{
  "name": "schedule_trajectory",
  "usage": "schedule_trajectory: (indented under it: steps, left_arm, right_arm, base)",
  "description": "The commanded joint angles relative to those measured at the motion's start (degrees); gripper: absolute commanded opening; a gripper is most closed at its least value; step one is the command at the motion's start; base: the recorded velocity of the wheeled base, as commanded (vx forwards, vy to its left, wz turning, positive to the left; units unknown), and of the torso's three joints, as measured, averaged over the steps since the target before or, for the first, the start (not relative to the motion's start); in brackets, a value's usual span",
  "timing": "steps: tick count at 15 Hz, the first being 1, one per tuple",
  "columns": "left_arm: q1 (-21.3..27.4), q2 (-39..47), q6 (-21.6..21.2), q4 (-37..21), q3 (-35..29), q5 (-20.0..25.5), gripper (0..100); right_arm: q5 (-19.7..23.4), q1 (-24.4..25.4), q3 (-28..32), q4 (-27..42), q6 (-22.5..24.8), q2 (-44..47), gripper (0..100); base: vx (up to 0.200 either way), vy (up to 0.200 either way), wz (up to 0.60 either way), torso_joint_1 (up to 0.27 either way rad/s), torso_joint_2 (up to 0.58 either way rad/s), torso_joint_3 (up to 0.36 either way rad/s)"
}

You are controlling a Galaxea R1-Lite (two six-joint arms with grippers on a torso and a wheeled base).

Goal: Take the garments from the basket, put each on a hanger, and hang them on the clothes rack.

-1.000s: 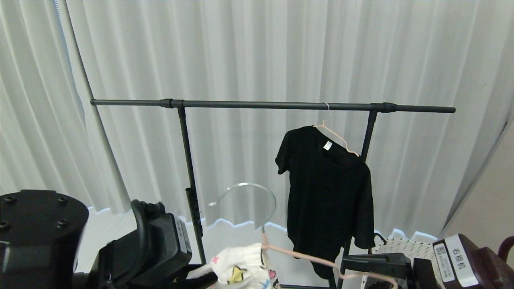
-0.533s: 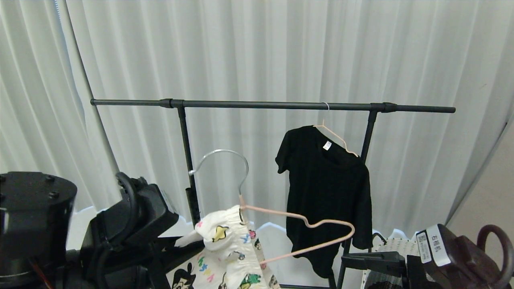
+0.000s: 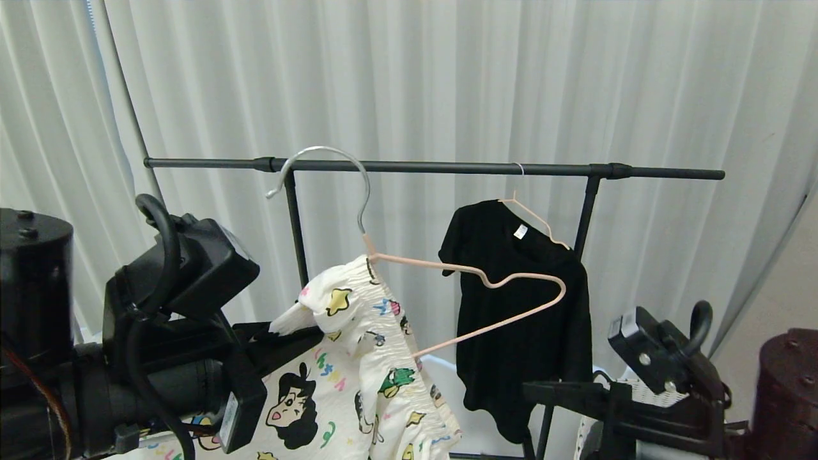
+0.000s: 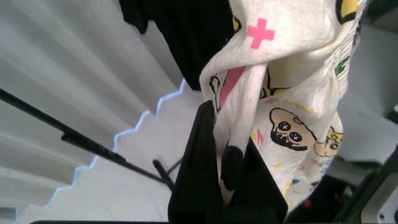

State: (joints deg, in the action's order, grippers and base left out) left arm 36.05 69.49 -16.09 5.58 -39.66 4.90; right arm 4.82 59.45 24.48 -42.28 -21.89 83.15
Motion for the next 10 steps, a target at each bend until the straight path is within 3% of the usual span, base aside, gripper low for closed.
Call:
schedule_trajectory:
  steps: [1,3,10]
  left_arm:
    - [-0.01,-0.23,0.01,-0.05,-1.13,0.02,0]
    - [0.08,-0.14,0.01,-0.05,-1.83,0.02,0]
    - [0.16,-0.14,0.10,0.13,-4.11,0.11,0]
  right_arm:
    - [-5.52,-0.13,5.40,-1.23,-6.05,6.32,100]
    - [-8.68,-0.04,8.57,-1.32,-8.69,9.22,100]
    - [-9.65,6.03,8.30,0.35,-8.96,13.00,100]
  base:
    - [0.000,0.000,0.00,0.000,0.00,0.000]
    - [0.000,0.000,0.00,0.000,0.00,0.000]
    - [0.000,0.000,0.00,0.000,0.00,0.000]
